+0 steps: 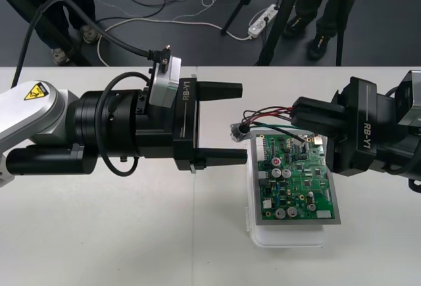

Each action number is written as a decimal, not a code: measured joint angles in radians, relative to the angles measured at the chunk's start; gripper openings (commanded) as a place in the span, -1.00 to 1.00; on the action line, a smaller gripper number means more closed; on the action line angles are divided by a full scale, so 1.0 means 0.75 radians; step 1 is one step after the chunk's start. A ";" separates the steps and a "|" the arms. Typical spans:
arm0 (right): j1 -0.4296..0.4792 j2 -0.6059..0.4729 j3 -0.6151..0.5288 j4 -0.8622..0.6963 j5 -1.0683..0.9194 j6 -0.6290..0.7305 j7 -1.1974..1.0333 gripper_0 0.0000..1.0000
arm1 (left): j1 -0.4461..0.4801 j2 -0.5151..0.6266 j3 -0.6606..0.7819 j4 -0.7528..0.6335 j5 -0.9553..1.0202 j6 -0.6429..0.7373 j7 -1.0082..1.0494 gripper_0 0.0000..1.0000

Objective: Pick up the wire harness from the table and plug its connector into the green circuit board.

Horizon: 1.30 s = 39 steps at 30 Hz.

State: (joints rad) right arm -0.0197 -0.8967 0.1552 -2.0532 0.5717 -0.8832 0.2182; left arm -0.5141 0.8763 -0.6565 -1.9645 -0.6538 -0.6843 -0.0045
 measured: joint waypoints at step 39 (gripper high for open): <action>0.000 0.111 0.066 -0.085 0.188 0.066 0.000 -1.00 | -0.013 -0.056 -0.023 0.000 0.003 0.066 0.000 1.00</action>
State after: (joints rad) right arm -0.0197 -0.8133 0.2044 -2.1169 0.7126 -0.8340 0.2180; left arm -0.5239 0.8343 -0.6740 -1.9645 -0.6512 -0.6347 -0.0047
